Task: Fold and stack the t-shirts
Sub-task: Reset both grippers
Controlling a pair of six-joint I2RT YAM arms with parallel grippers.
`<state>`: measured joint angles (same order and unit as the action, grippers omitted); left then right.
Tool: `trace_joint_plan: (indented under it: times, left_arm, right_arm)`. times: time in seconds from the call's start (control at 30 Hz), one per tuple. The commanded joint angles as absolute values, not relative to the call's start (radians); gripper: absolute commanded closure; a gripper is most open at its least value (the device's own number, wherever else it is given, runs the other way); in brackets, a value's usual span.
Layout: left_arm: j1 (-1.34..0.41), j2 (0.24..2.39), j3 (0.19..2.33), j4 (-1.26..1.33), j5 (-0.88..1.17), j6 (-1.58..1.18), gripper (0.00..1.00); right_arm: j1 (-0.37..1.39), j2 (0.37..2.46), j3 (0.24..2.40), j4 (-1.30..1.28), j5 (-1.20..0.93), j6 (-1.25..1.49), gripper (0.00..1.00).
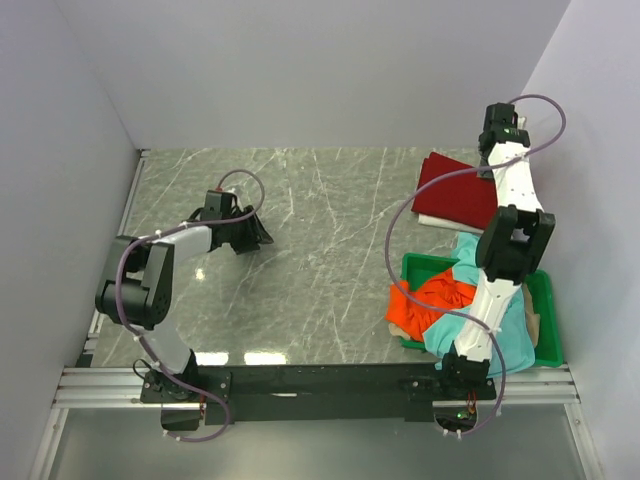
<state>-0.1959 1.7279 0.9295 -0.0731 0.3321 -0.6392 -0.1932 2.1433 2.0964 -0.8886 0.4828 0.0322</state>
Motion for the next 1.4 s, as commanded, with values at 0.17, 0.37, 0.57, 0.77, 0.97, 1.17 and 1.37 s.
trace_joint_plan:
  times: [0.17,0.37,0.57,0.77,0.97,1.17,1.37]
  left_arm:
    - [-0.222,1.542,0.933,-0.109,0.238,-0.627,0.44]
    - [-0.229,1.408,0.89,-0.106,0.166,-0.655,0.44]
    - [-0.238,1.244,0.813,-0.094,0.103,-0.675,0.43]
    - [-0.241,1.091,0.75,-0.109,0.018,-0.675,0.41]
    - [-0.241,1.005,0.715,-0.141,-0.024,-0.678,0.4]
    - [-0.242,0.962,0.689,-0.133,-0.02,-0.687,0.4]
    - [-0.242,0.927,0.677,-0.141,-0.023,-0.661,0.4]
  right_arm:
    - [-0.138,1.732,1.763,-0.701,0.298,0.127,0.5]
    - [-0.005,1.479,1.465,-0.563,0.108,0.211,0.53]
    - [0.231,1.33,1.169,-0.428,0.066,0.351,0.54]
    - [0.443,1.295,0.988,-0.348,0.098,0.494,0.55]
    - [0.511,1.285,0.913,-0.379,0.182,0.578,0.57]
    - [0.512,1.232,0.877,-0.44,0.287,0.623,0.57]
    - [0.511,1.175,0.847,-0.511,0.347,0.682,0.57]
